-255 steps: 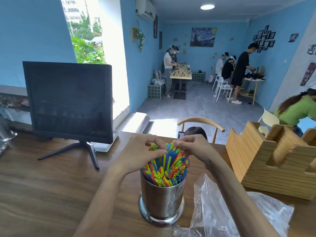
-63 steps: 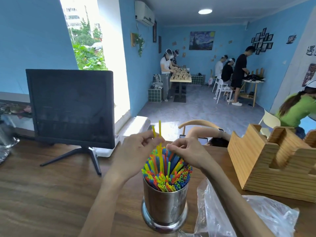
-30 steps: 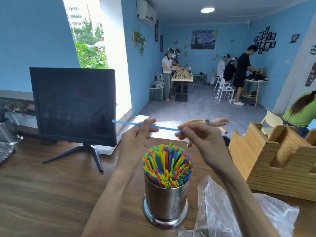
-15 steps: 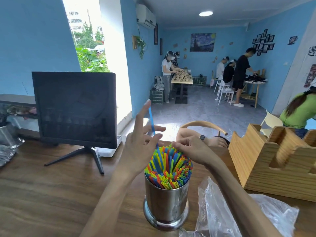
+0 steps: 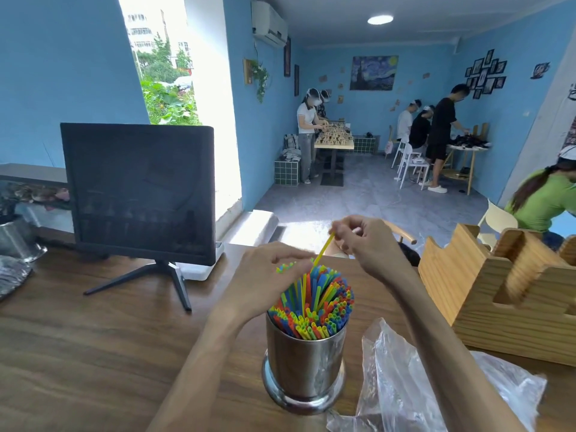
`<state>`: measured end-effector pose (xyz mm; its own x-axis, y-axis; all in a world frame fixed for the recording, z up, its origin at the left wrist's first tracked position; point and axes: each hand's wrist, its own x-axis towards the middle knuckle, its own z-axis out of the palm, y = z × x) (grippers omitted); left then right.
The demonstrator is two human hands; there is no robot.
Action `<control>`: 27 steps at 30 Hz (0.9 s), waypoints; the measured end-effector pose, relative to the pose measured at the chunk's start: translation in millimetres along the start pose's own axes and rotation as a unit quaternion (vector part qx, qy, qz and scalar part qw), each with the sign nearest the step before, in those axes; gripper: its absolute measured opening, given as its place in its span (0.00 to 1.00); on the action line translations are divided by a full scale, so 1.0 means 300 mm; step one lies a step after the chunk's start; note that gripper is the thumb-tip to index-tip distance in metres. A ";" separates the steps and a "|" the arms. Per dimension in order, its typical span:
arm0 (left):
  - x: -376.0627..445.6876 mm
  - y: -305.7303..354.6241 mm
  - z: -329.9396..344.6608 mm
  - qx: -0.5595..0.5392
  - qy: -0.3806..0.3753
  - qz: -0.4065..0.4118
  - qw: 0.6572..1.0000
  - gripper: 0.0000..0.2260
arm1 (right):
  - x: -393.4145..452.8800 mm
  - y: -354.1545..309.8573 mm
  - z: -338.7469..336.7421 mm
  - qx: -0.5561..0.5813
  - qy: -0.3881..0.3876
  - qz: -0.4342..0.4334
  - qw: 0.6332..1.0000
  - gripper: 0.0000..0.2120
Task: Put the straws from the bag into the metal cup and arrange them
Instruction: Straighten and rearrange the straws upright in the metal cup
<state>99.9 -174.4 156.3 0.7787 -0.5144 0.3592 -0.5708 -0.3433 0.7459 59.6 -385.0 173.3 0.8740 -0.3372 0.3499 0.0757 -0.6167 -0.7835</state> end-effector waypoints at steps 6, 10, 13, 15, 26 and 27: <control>0.027 0.012 0.023 0.017 -0.064 -0.004 0.998 0.09 | -0.052 -0.124 -0.067 0.082 0.137 -0.105 0.982 0.10; 0.026 0.024 0.026 -0.040 -0.058 0.006 0.997 0.07 | -0.082 -0.157 -0.106 0.168 0.198 -0.140 0.955 0.09; 0.025 0.039 0.003 -0.103 -0.077 -0.011 0.992 0.10 | -0.096 -0.147 -0.117 0.228 0.236 -0.132 0.935 0.10; 0.031 0.039 -0.013 -0.153 -0.062 -0.023 0.986 0.14 | -0.098 -0.128 -0.113 0.268 0.247 -0.115 0.924 0.12; 0.058 0.056 -0.094 -0.412 0.307 -0.096 0.852 0.13 | -0.208 0.048 0.008 0.098 0.022 -0.112 0.989 0.07; 0.062 0.063 -0.089 -0.400 0.322 -0.084 0.854 0.13 | -0.215 0.052 0.020 0.069 -0.010 -0.122 0.990 0.06</control>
<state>110.4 -169.5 192.0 0.9608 0.1161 0.2517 -0.2772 0.4085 0.8697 7.3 -368.5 135.4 0.8304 -0.1748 0.5291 0.3506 -0.5742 -0.7399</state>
